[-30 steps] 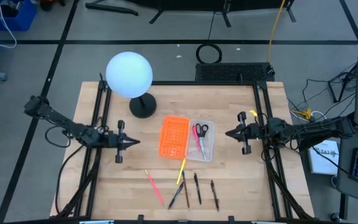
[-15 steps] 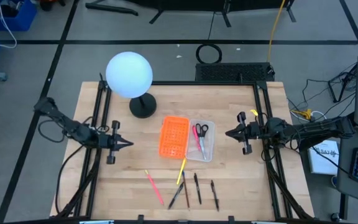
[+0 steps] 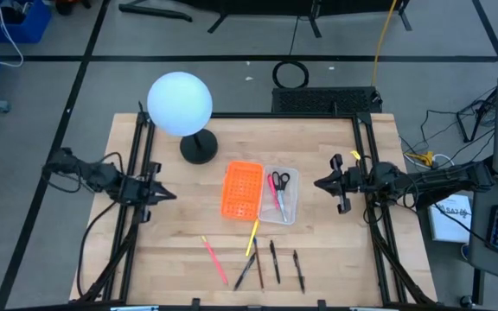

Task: Pick & place school supplies into a supply box
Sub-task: Put the right black transparent pen into the orange supply box

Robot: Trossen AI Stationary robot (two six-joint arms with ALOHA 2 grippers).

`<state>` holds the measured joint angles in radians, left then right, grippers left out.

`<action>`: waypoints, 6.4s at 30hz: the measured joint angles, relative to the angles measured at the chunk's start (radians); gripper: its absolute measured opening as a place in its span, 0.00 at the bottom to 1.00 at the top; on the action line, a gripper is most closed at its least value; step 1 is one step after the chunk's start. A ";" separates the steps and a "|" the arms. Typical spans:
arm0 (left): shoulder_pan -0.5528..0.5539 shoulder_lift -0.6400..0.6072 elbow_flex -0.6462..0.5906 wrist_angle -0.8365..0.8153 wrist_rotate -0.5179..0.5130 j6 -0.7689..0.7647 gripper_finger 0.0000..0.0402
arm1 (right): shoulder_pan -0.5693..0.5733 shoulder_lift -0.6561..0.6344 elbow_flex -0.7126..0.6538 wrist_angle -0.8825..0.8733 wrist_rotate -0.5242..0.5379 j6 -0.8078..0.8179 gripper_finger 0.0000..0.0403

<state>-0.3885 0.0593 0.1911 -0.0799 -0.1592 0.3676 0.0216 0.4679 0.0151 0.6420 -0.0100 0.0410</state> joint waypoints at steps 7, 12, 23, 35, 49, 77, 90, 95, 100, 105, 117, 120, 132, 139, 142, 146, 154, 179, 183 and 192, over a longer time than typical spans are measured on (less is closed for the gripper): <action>0.201 -0.002 -0.050 -0.021 0.204 -0.041 0.00 | 0.000 0.028 0.000 0.021 0.040 0.029 0.00; 0.303 -0.001 -0.107 -0.027 0.241 -0.079 0.00 | 0.000 0.053 0.000 0.020 0.040 0.107 0.00; 0.378 0.008 -0.181 0.181 0.174 -0.128 0.07 | 0.113 0.277 0.338 -0.319 0.168 0.193 0.00; 0.377 0.012 -0.181 0.233 -0.025 -0.137 0.09 | 0.489 0.870 1.163 -1.043 0.331 0.543 0.00; 0.377 0.013 -0.181 0.155 -0.024 -0.156 0.09 | 0.671 1.343 1.629 -1.384 0.174 1.526 0.00; 0.377 0.013 -0.179 0.134 -0.021 -0.179 0.09 | 0.754 1.531 1.560 -1.594 0.113 2.068 0.28; 0.377 0.013 -0.179 0.130 -0.022 -0.186 0.09 | 0.723 1.525 1.343 -1.281 -0.003 2.044 0.40; 0.376 0.013 -0.179 0.130 -0.022 -0.186 0.09 | 0.721 1.524 1.254 -1.266 -0.077 2.055 0.36; 0.376 0.013 -0.179 0.130 -0.022 -0.191 0.09 | 0.722 1.523 1.174 -1.254 -0.100 1.960 0.31; 0.376 0.013 -0.179 0.129 -0.022 -0.200 0.09 | 0.722 1.515 1.112 -1.221 -0.089 1.842 0.24; 0.376 0.013 -0.178 0.117 -0.022 -0.215 0.09 | 0.729 1.513 1.101 -1.209 0.075 1.435 0.10; 0.376 0.013 -0.178 0.116 -0.022 -0.217 0.09 | 0.729 1.513 1.101 -1.205 0.082 1.438 0.10; 0.376 0.013 -0.178 0.115 -0.022 -0.239 0.09 | 0.742 1.463 1.082 -1.200 0.389 1.574 0.06; 0.376 0.013 -0.178 0.114 -0.022 -0.239 0.09 | 0.747 1.382 1.079 -1.190 0.456 1.610 0.06; 0.376 0.013 -0.179 0.114 -0.021 -0.240 0.09 | 0.746 1.365 1.078 -1.171 0.480 1.655 0.06; 0.376 0.013 -0.179 0.113 -0.017 -0.240 0.09 | 0.730 1.330 1.080 -1.101 0.490 1.619 0.06; 0.376 0.013 -0.179 0.113 -0.015 -0.241 0.09 | 0.682 1.235 1.082 -0.972 0.649 1.471 0.06; 0.376 0.013 -0.180 0.120 -0.015 -0.206 0.09 | 0.169 1.157 1.083 -1.102 0.343 1.515 0.06; 0.376 0.013 -0.181 0.126 -0.015 -0.206 0.09 | 0.146 1.207 1.085 -1.074 0.263 1.518 0.06; 0.376 0.014 -0.181 0.133 0.005 -0.206 0.09 | 0.135 1.295 1.083 -1.061 0.250 1.482 0.06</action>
<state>-0.0120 0.0737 0.0097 0.0526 -0.1547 0.1616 0.1565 1.7631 1.0985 -0.4186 0.2398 1.5230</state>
